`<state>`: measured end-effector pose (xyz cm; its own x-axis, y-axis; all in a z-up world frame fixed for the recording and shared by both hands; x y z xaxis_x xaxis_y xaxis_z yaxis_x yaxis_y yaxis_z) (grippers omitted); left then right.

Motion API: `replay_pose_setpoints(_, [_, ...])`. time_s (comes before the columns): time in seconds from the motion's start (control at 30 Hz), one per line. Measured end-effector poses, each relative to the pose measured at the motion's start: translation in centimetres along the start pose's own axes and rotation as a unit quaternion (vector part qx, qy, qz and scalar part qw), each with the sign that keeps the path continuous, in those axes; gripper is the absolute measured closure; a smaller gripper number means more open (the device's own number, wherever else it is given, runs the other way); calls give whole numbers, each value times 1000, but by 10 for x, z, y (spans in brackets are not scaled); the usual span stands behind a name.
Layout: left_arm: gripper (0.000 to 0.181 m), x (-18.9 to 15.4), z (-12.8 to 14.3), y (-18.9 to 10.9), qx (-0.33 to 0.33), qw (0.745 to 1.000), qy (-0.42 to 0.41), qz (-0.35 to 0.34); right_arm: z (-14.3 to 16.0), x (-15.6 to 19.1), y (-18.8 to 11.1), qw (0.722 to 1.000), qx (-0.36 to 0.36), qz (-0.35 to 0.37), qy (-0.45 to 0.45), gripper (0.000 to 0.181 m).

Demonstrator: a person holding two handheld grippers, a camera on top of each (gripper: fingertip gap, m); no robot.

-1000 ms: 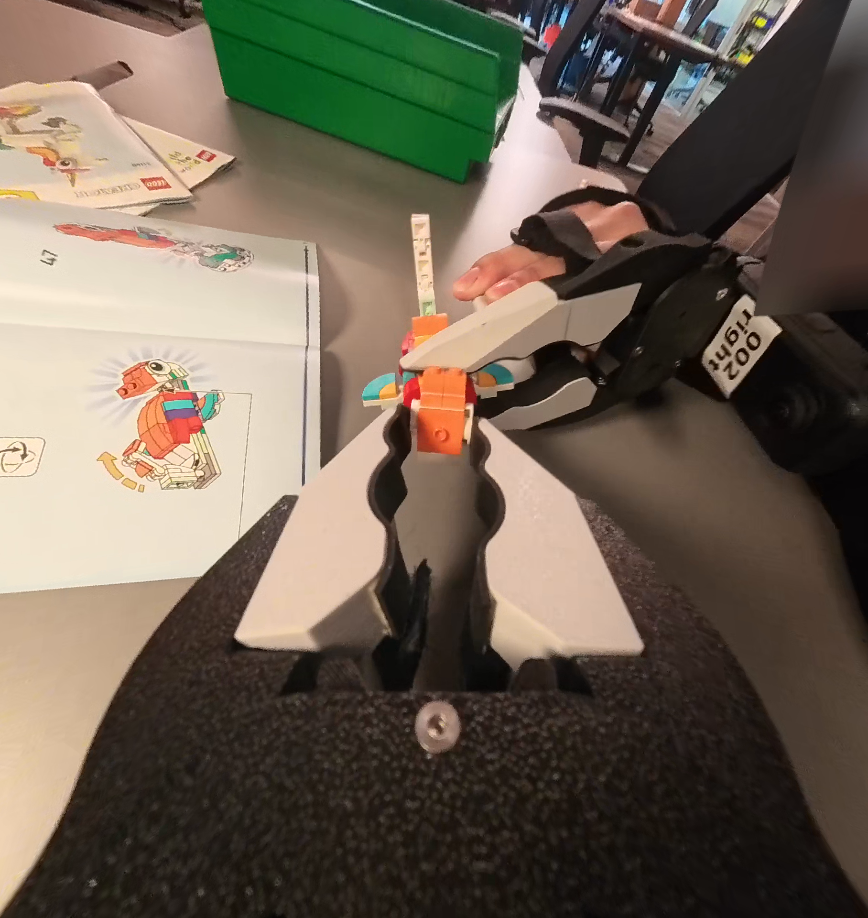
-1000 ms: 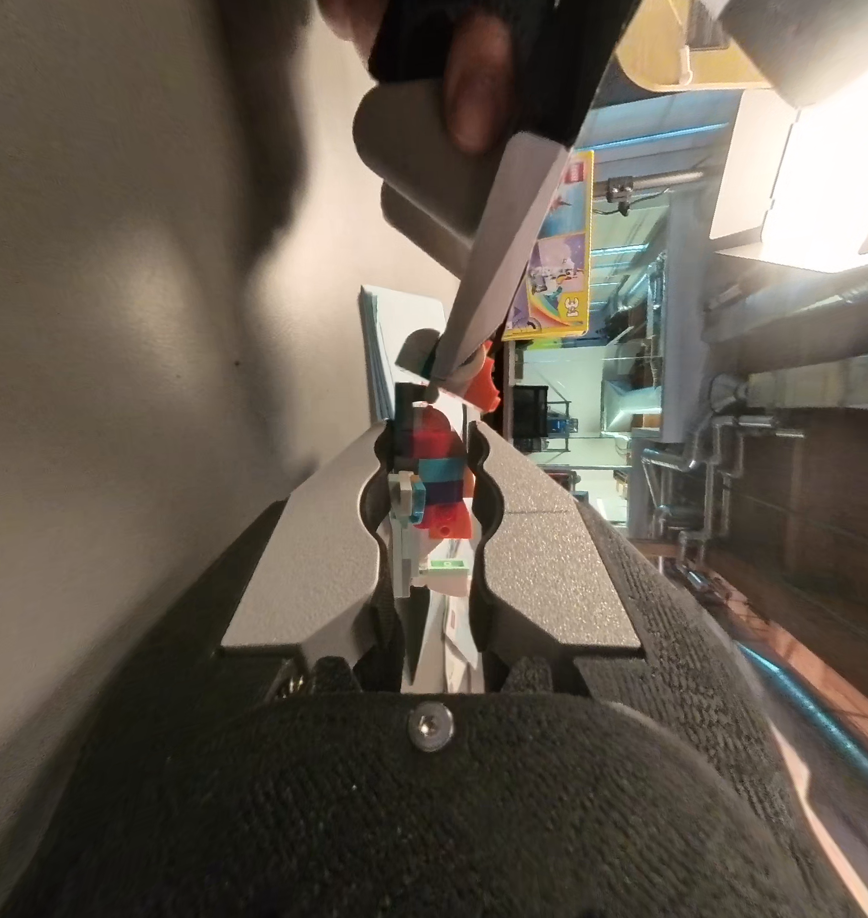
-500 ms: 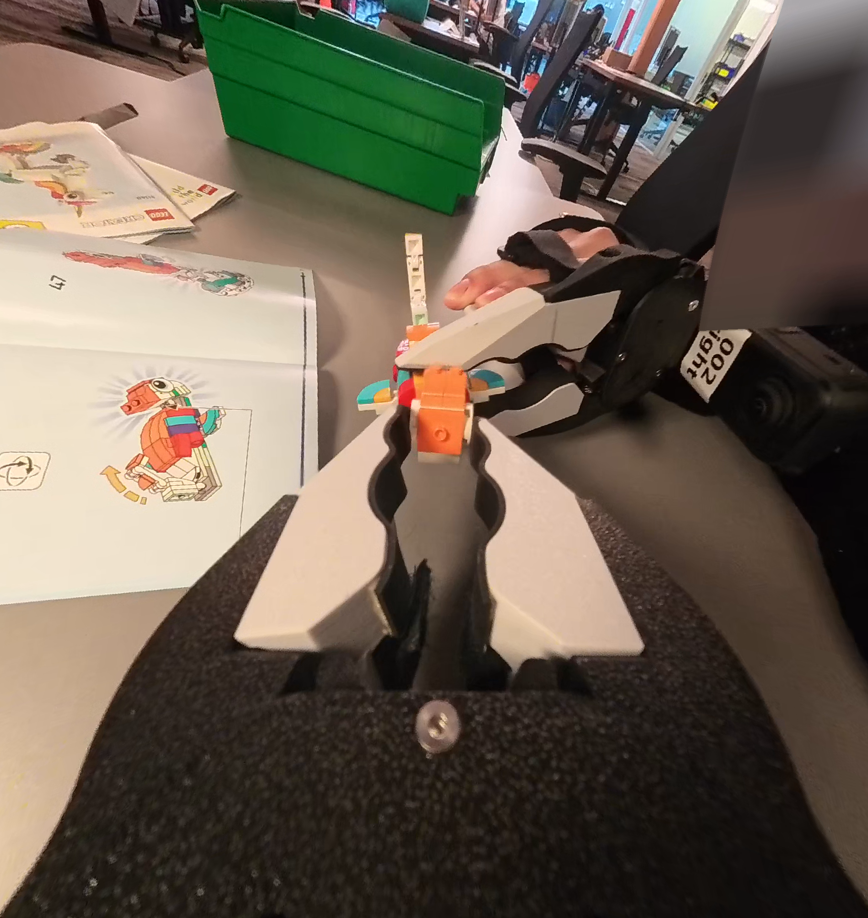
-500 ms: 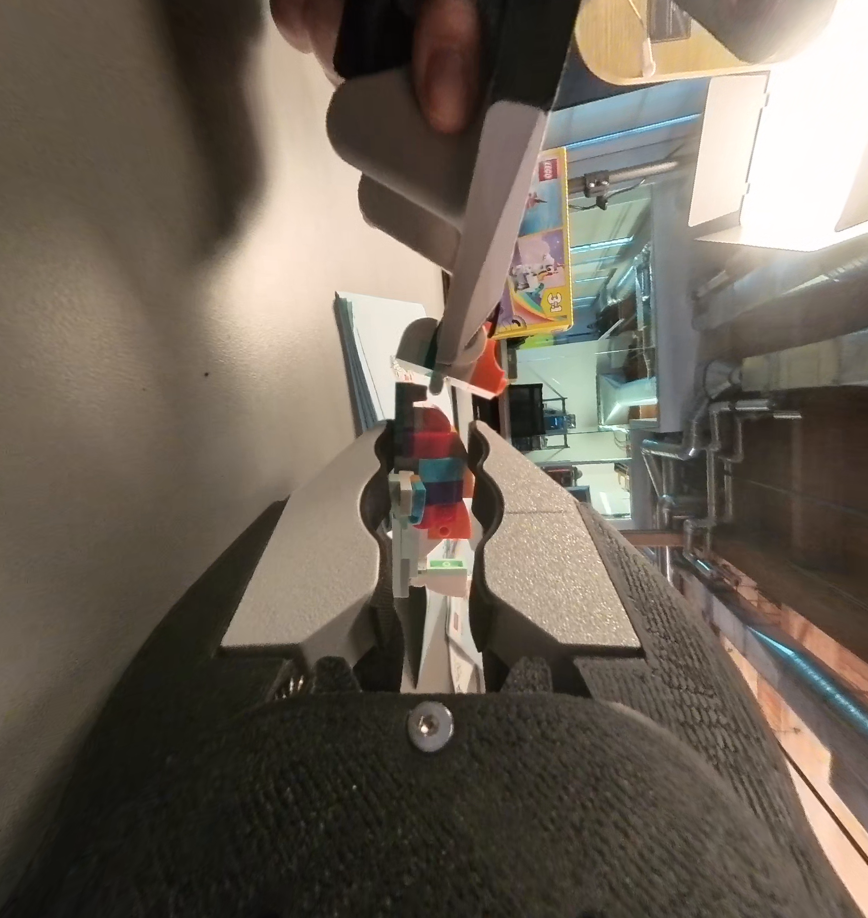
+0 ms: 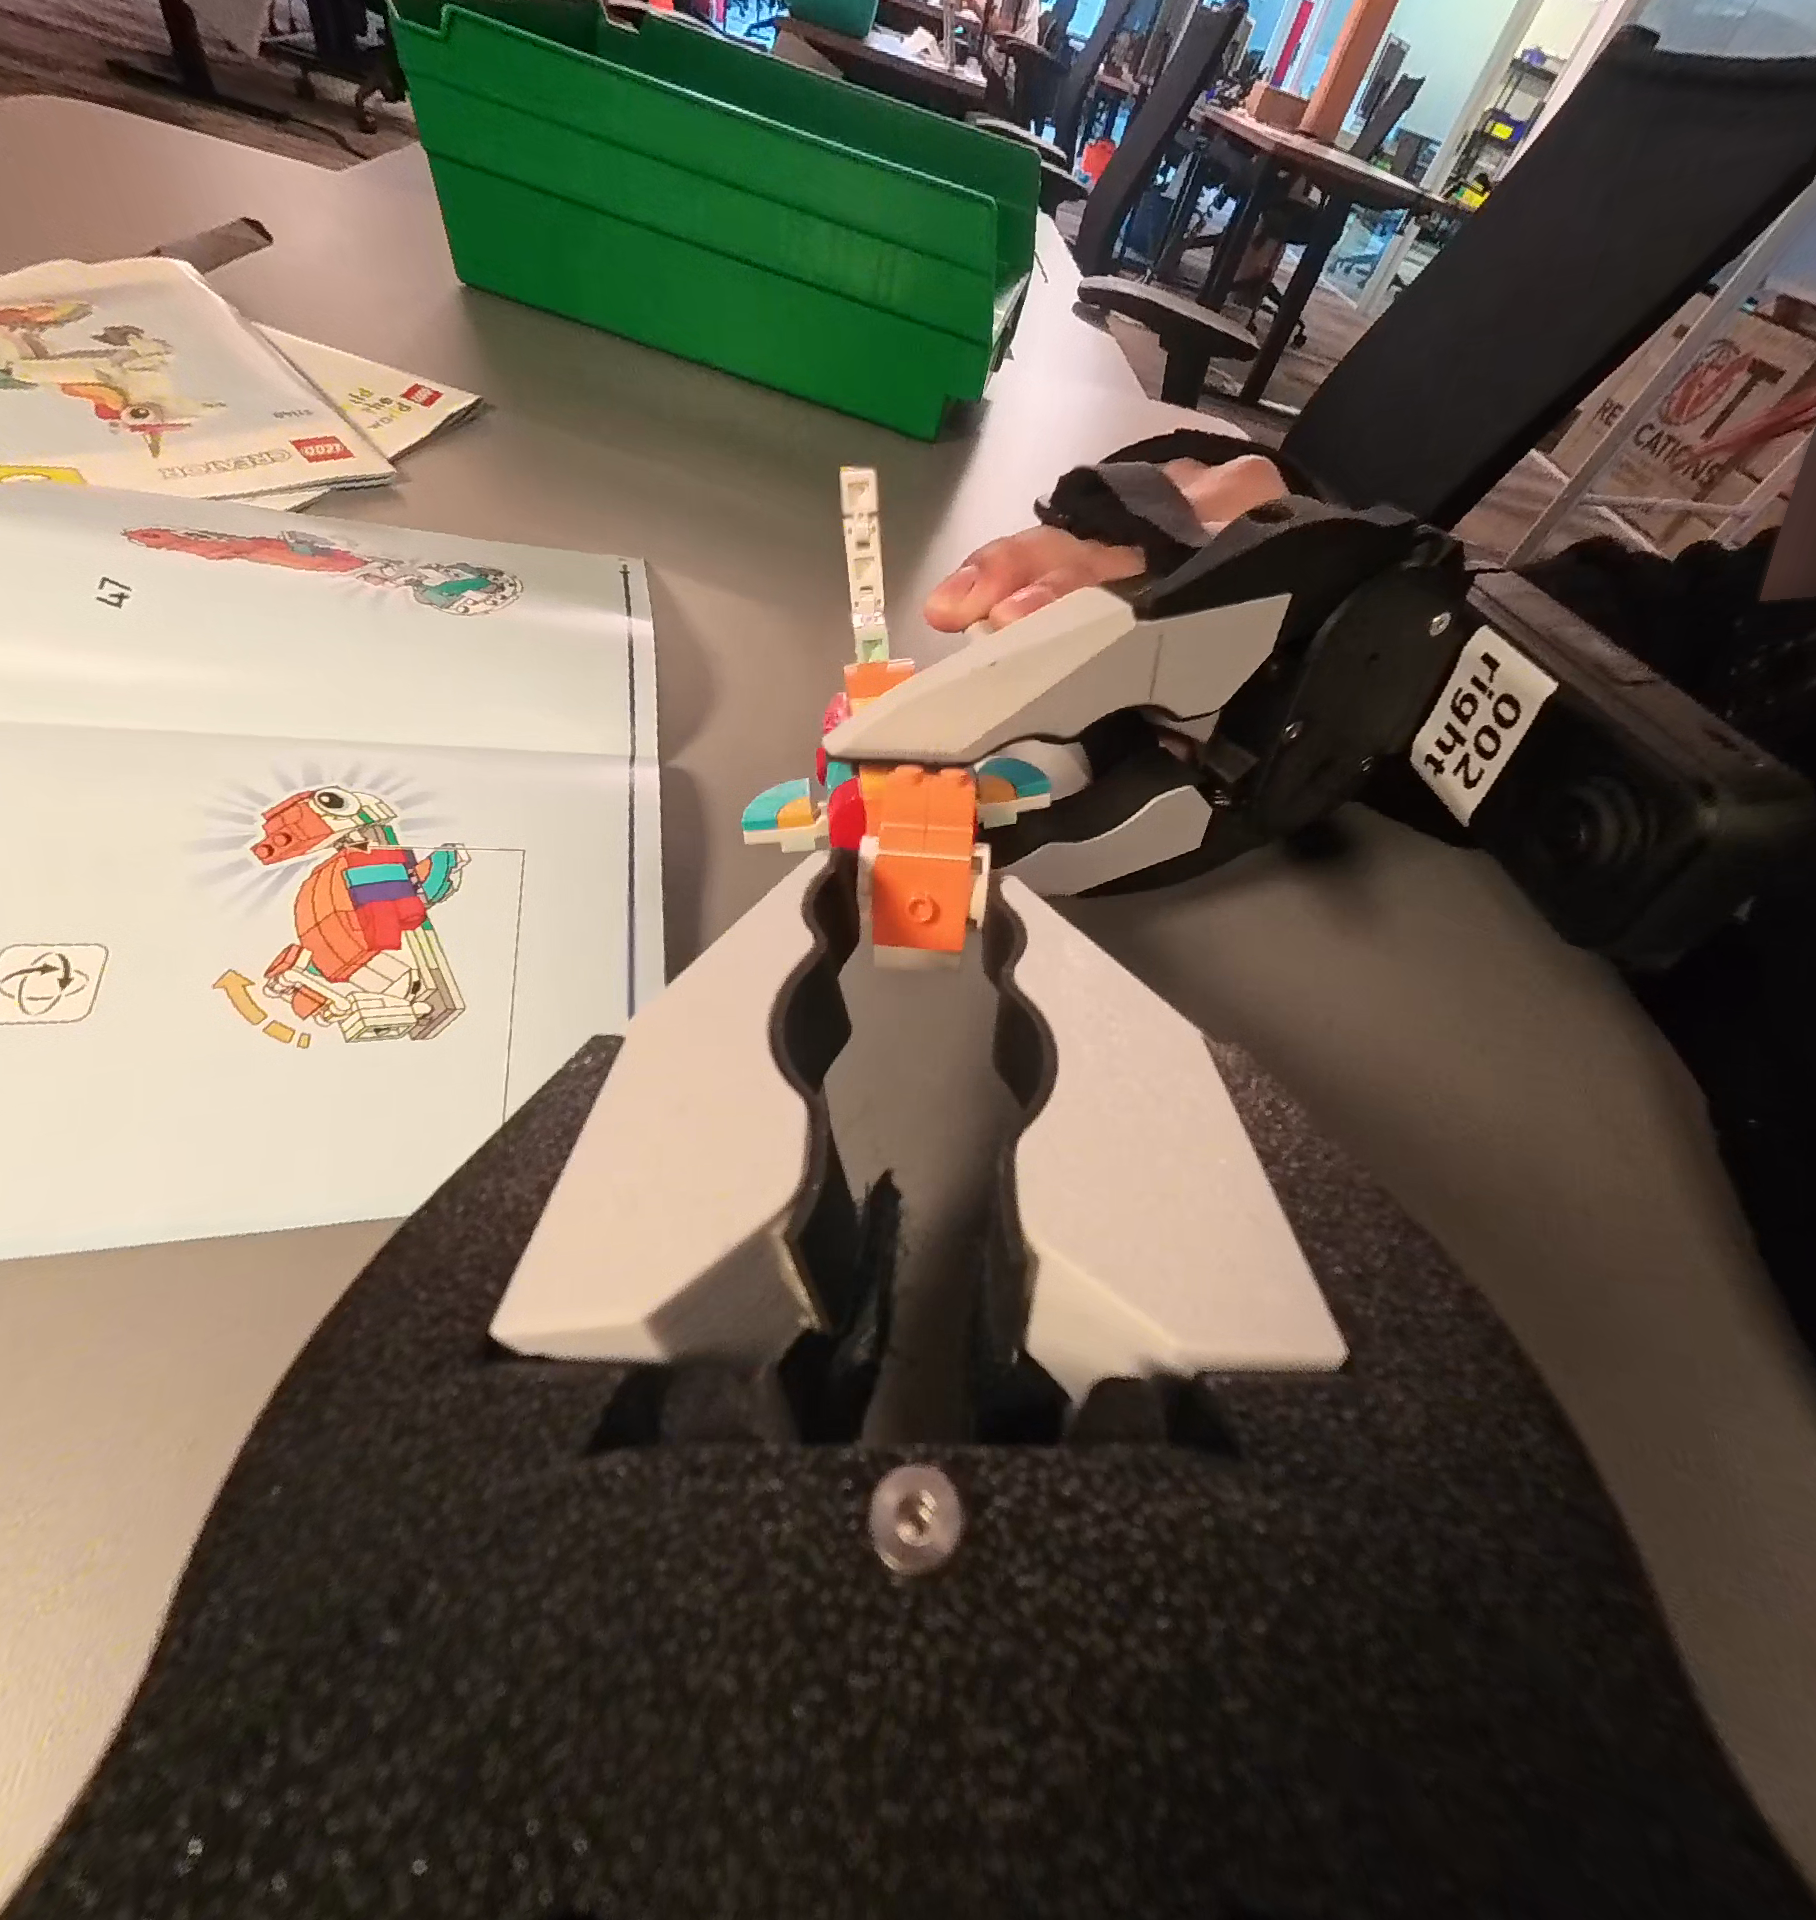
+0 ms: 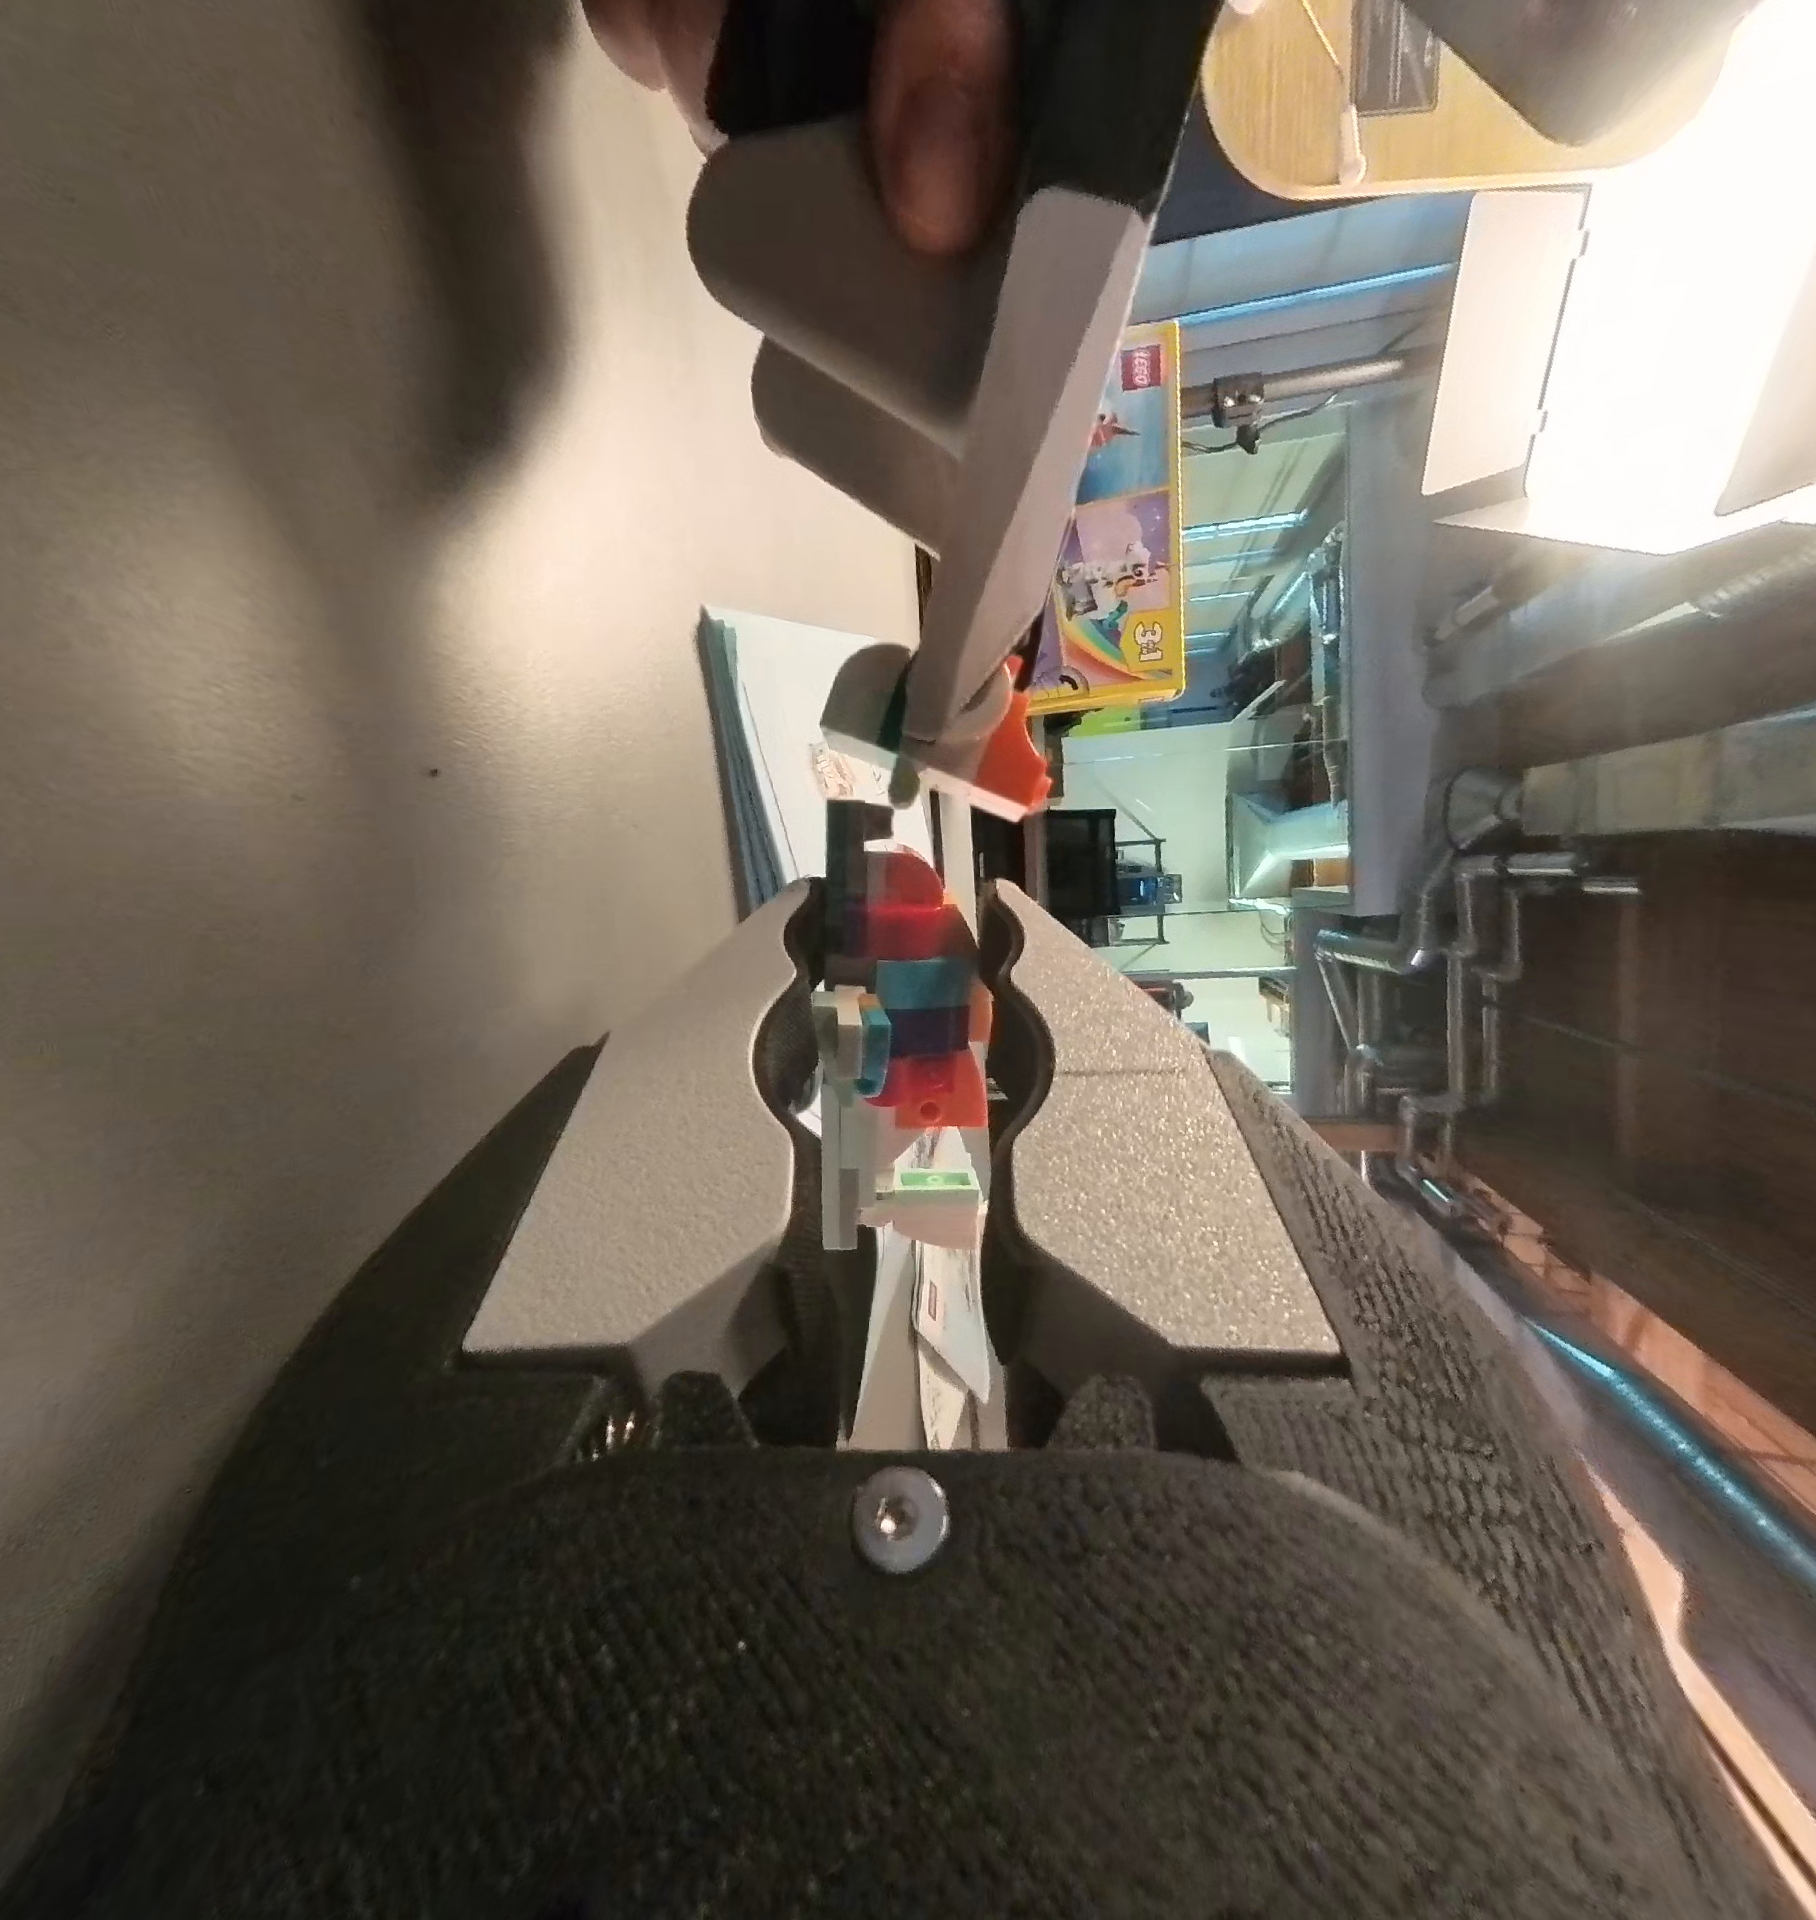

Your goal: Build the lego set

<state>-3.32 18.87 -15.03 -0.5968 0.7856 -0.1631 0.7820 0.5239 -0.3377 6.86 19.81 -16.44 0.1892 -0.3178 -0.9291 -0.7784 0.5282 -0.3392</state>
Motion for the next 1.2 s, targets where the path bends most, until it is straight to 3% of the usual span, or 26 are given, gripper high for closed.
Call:
replay_pose_setpoints(0.63, [160, -4, 10, 7, 61, 997, 40, -16, -1, 10, 0, 993, 9, -33, -110, 154])
replay_pose_setpoints(1.2, [160, -5, 18, 10, 109, 994, 8, 4, -3, 20, 1, 991, -7, -76, -112, 154])
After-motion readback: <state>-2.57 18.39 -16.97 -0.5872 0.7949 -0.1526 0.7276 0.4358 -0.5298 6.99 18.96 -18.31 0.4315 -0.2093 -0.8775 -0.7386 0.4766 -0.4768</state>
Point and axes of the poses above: each gripper's, where its closed fingertips meet, y out along the fingers, z out of its underside, x = y × z across the jaws, the point moved 6 cm from there along -y, back along the fingers, and after that the axes turned 11 degrees about -z, right-handed, at the moved point
